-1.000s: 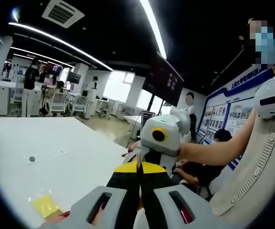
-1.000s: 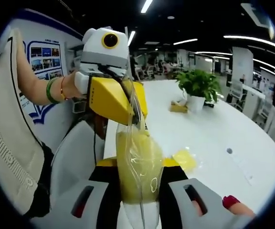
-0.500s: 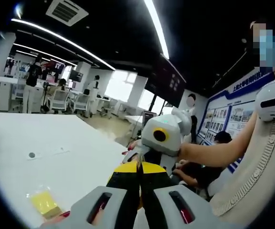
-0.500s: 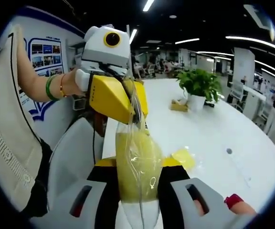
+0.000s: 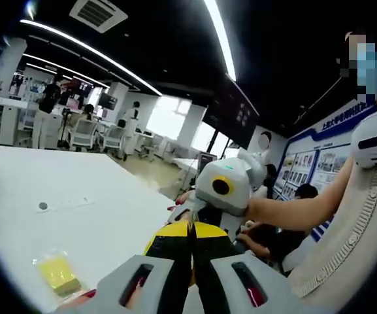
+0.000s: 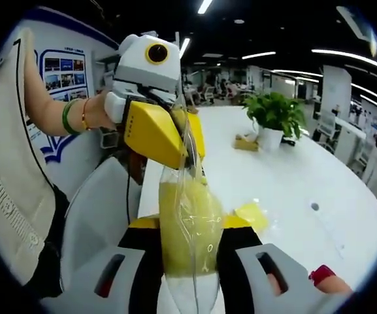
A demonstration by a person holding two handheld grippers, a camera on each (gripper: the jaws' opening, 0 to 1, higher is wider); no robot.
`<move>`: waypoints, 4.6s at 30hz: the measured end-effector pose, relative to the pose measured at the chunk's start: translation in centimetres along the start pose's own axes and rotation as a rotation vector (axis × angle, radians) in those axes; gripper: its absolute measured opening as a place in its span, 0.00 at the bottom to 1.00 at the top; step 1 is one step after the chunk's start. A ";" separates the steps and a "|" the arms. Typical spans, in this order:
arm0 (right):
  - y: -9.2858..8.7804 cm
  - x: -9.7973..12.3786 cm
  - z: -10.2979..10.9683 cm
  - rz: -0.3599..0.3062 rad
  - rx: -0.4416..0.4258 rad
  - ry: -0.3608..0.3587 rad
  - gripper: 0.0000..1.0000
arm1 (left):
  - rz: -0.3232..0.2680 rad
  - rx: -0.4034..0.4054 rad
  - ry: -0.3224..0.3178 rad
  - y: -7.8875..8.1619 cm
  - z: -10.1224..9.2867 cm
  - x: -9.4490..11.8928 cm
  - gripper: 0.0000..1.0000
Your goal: Compare the silicone blocks by pressing each to a similar depth, holding the contact briefly, and releasing to observe deformation and rebound differences across the visible hardness samples.
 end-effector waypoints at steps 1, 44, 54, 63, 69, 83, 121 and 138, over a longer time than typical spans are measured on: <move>0.0 -0.1 0.0 0.002 -0.001 0.000 0.27 | -0.005 0.011 -0.001 -0.1 0.1 0.0 0.00; -1.8 3.8 1.5 -0.071 -0.233 -0.336 0.64 | -0.081 0.200 -0.080 -1.2 1.7 -0.6 0.00; -2.0 8.4 3.9 -0.129 -0.321 -0.494 0.69 | -0.077 0.216 -0.094 -1.4 2.9 -1.1 0.00; -3.2 10.7 7.3 -0.130 -0.364 -0.585 0.67 | -0.068 0.227 -0.068 -2.3 5.8 -1.5 0.00; -3.5 12.5 8.7 -0.182 -0.438 -0.663 0.70 | -0.053 0.231 -0.045 -2.9 7.9 -2.2 0.00; -4.9 15.3 9.2 -0.167 -0.513 -0.796 0.67 | -0.060 0.309 -0.022 -5.2 13.5 -8.1 0.00; -5.4 17.9 4.6 -0.120 -0.483 -0.826 0.61 | -0.111 0.542 0.472 -12.3 28.4 -14.4 0.00; -6.6 17.6 4.5 -0.099 -0.474 -0.814 0.61 | -0.110 0.446 0.595 -12.1 28.1 -14.5 0.00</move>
Point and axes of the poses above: the point that each gripper's makers call its tool centre point, and the gripper's own axes: x roughly backward along the fingers, z roughly to its left, y roughly out of its top, the point moved 7 cm from there along x, roughly backward along the fingers, and after that the axes turned 9 degrees about x, right-handed, at the moved point
